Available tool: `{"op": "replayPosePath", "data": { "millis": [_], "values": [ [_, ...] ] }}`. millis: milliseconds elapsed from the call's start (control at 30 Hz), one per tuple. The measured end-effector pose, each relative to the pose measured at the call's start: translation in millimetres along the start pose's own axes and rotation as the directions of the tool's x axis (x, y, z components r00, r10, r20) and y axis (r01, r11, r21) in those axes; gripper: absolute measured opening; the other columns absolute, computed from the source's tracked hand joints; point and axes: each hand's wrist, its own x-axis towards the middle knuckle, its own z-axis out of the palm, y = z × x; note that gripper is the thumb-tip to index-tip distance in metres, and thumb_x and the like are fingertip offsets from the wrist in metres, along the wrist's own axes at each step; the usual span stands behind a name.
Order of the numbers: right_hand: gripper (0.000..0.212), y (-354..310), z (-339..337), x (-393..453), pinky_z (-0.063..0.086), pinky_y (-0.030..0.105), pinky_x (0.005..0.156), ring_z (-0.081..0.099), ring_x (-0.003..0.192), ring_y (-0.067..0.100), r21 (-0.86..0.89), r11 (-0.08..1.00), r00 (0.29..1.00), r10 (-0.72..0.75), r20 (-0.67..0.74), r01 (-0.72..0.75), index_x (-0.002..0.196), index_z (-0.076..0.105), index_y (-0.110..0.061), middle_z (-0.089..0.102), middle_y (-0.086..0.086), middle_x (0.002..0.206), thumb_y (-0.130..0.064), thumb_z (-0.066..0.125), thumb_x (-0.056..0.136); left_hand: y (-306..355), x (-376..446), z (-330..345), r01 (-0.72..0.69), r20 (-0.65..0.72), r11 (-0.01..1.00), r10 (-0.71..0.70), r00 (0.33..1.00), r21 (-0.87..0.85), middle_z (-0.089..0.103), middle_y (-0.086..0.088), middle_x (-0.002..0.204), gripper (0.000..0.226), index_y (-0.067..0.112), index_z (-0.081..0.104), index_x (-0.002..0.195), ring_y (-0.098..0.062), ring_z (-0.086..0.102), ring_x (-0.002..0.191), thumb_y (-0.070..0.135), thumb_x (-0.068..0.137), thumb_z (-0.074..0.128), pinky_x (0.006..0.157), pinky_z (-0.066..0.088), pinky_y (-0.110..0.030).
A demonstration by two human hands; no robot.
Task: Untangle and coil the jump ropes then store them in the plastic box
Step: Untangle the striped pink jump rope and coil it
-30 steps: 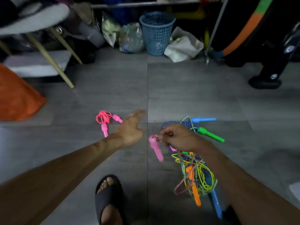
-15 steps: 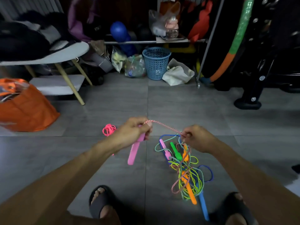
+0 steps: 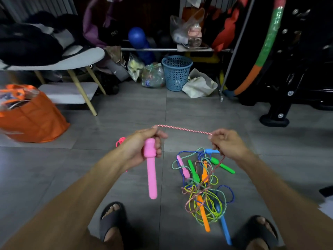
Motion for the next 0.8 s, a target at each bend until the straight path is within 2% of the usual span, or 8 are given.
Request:
{"op": "replayPosePath", "data": {
  "millis": [100, 167, 267, 367, 467, 567, 700, 800],
  "values": [
    [0.016, 1.6, 12.1, -3.4, 0.035, 0.016, 0.038, 0.043, 0.035, 0.002, 0.005, 0.999, 0.998, -0.05, 0.03, 0.05, 0.076, 0.054, -0.014, 0.055, 0.001, 0.052, -0.015, 0.064, 0.089, 2.6, 3.1, 8.5, -0.028, 0.048, 0.986, 0.037, 0.998, -0.167, 0.045, -0.001, 0.051, 0.033, 0.015, 0.062, 0.119, -0.017, 0.046, 0.046, 0.027, 0.097, 0.04, 0.055, 0.044, -0.027],
    [0.016, 2.9, 18.1, -8.9, 0.037, 0.021, 0.044, 0.045, 0.041, 0.004, -0.08, 0.987, 0.989, -0.132, 0.066, 0.137, 0.072, 0.058, -0.014, 0.055, 0.0, 0.052, -0.015, 0.067, 0.085, 1.2, 5.6, 15.4, -0.026, 0.059, 0.959, 0.044, 0.997, -0.281, 0.051, -0.002, 0.054, 0.036, 0.021, 0.058, 0.127, -0.018, 0.051, 0.049, 0.024, 0.094, 0.043, 0.053, 0.047, -0.025],
    [0.013, -1.1, 26.8, -18.5, 0.044, 0.033, 0.051, 0.052, 0.05, 0.017, -0.181, 0.957, 0.965, -0.195, 0.174, 0.226, 0.07, 0.064, -0.016, 0.06, 0.003, 0.056, -0.016, 0.068, 0.082, -0.9, 9.5, 25.5, -0.026, 0.073, 0.934, 0.056, 0.996, -0.357, 0.073, -0.009, 0.089, 0.04, 0.02, 0.048, 0.132, -0.027, 0.071, 0.076, 0.009, 0.095, 0.039, 0.063, 0.057, -0.031],
    [0.011, -15.9, 36.8, -29.7, 0.048, 0.03, 0.051, 0.054, 0.05, 0.01, -0.126, 0.953, 0.913, -0.219, 0.344, 0.276, 0.072, 0.068, -0.013, 0.062, 0.001, 0.058, -0.014, 0.068, 0.083, -1.8, 20.0, 26.2, -0.069, 0.037, 0.923, 0.09, 0.995, -0.378, 0.064, -0.018, 0.122, 0.057, 0.01, 0.026, 0.143, -0.036, 0.065, 0.104, -0.011, 0.09, 0.034, 0.083, 0.056, -0.038],
    [0.008, -31.0, 40.8, -39.5, 0.04, 0.015, 0.047, 0.05, 0.049, 0.002, 0.023, 0.972, 0.85, -0.215, 0.481, 0.233, 0.085, 0.069, -0.001, 0.059, 0.001, 0.061, -0.009, 0.069, 0.083, -2.5, 29.2, 25.0, -0.14, -0.112, 0.954, 0.114, 0.987, -0.265, 0.054, -0.022, 0.133, 0.048, 0.003, 0.035, 0.129, -0.035, 0.057, 0.116, -0.019, 0.086, 0.03, 0.094, 0.048, -0.038],
    [0.015, -33.3, 36.3, -38.9, 0.042, 0.025, 0.055, 0.054, 0.061, 0.014, 0.025, 0.974, 0.805, -0.201, 0.559, 0.226, 0.095, 0.071, -0.008, 0.066, 0.009, 0.071, -0.008, 0.071, 0.081, -6.4, 37.2, 23.1, -0.18, -0.2, 0.977, 0.155, 0.967, -0.114, 0.054, -0.018, 0.133, 0.05, -0.002, 0.035, 0.133, -0.028, 0.053, 0.121, -0.02, 0.087, 0.031, 0.09, 0.045, -0.03],
    [0.005, -29.8, 20.6, -27.6, 0.052, 0.041, 0.06, 0.061, 0.056, 0.019, -0.143, 0.969, 0.889, -0.121, 0.443, 0.203, 0.08, 0.069, -0.011, 0.068, 0.008, 0.064, -0.011, 0.066, 0.084, -13.7, 49.4, 5.8, -0.167, -0.238, 0.961, 0.22, 0.946, 0.222, 0.054, -0.01, 0.136, 0.05, 0.0, 0.03, 0.142, -0.02, 0.052, 0.123, -0.011, 0.093, 0.038, 0.105, 0.04, -0.033],
    [0.008, -34.3, 14.6, -26.9, 0.048, 0.037, 0.064, 0.058, 0.06, 0.017, -0.068, 0.973, 0.916, -0.183, 0.358, 0.221, 0.081, 0.067, -0.007, 0.064, 0.007, 0.063, -0.01, 0.063, 0.087, -22.6, 47.1, 9.5, -0.085, -0.121, 0.905, 0.148, 0.982, 0.418, 0.052, -0.011, 0.138, 0.042, 0.0, 0.032, 0.14, -0.021, 0.055, 0.116, 0.006, 0.099, 0.041, 0.099, 0.044, -0.03]
  ]
}}
